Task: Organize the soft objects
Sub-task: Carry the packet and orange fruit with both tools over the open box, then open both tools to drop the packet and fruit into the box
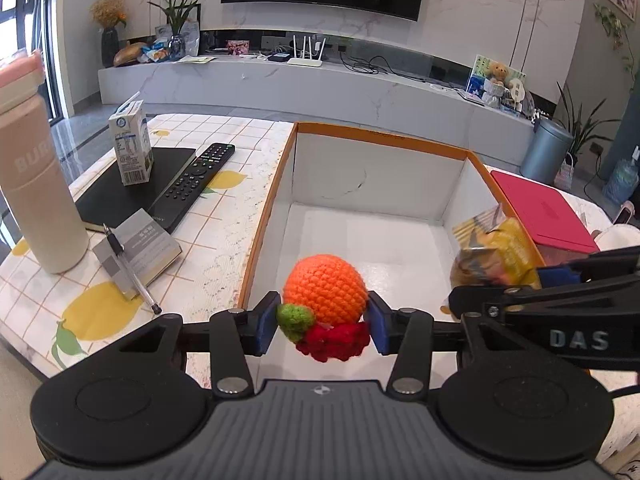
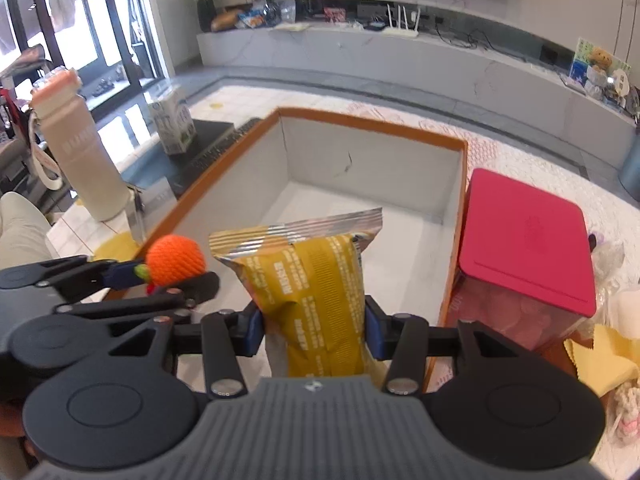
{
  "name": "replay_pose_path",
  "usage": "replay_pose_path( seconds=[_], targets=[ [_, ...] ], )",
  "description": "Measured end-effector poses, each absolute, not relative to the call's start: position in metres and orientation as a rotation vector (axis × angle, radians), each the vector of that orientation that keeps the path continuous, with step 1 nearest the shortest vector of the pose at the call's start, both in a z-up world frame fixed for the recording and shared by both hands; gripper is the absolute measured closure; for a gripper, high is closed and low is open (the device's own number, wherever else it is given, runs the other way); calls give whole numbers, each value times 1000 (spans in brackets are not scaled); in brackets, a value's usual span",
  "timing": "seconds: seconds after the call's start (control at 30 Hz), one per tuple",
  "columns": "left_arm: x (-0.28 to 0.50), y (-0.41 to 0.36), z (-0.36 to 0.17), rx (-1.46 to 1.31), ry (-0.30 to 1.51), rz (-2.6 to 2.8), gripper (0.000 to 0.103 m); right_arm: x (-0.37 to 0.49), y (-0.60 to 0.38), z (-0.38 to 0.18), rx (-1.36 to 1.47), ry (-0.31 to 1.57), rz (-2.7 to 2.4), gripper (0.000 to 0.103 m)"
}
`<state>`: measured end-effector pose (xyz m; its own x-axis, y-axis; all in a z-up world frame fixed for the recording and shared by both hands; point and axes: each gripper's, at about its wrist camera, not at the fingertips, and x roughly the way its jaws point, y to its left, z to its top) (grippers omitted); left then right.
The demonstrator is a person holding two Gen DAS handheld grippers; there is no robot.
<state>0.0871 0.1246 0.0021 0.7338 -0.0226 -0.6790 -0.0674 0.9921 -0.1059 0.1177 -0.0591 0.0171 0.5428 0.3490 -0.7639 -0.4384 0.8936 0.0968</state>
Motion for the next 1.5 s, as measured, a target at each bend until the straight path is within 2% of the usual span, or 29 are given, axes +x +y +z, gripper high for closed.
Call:
replay_pose_path(
  seconds=[0.13, 0.2, 0.23, 0.27, 0.33, 0.4, 0.93, 1.07, 1.27, 1.33, 1.4, 1.5],
  targets=[
    [83, 127, 3, -140, 755, 31, 47, 125, -61, 9, -86, 930, 461, 55],
    [80, 130, 5, -163, 751, 9, 42, 126, -60, 6, -96, 935, 449, 55],
    [78, 133, 7, -188, 737, -2, 37, 125, -58, 4, -114, 936, 442, 55],
    [75, 135, 10, -209, 716, -3, 27, 125, -56, 2, -129, 936, 435, 56],
    [71, 140, 14, -233, 670, 1, 22, 125, -55, -3, -132, 948, 428, 56],
    [70, 144, 16, -271, 644, -21, 13, 126, -54, -7, -119, 965, 442, 56],
    [71, 157, 16, -312, 608, 49, 13, 129, -30, -21, -180, 1013, 448, 54],
    [73, 156, 14, -303, 616, 57, 13, 125, -29, -14, -210, 970, 444, 54],
    [71, 155, 16, -297, 607, 58, 13, 121, -25, -2, -237, 935, 444, 38],
    [70, 155, 16, -301, 605, 53, 13, 118, -25, -1, -244, 923, 456, 26],
    [70, 155, 16, -304, 603, 49, 13, 114, -25, 0, -249, 907, 495, 20],
    [68, 156, 17, -305, 583, 57, 13, 108, -24, 2, -262, 886, 538, 16]
  ],
)
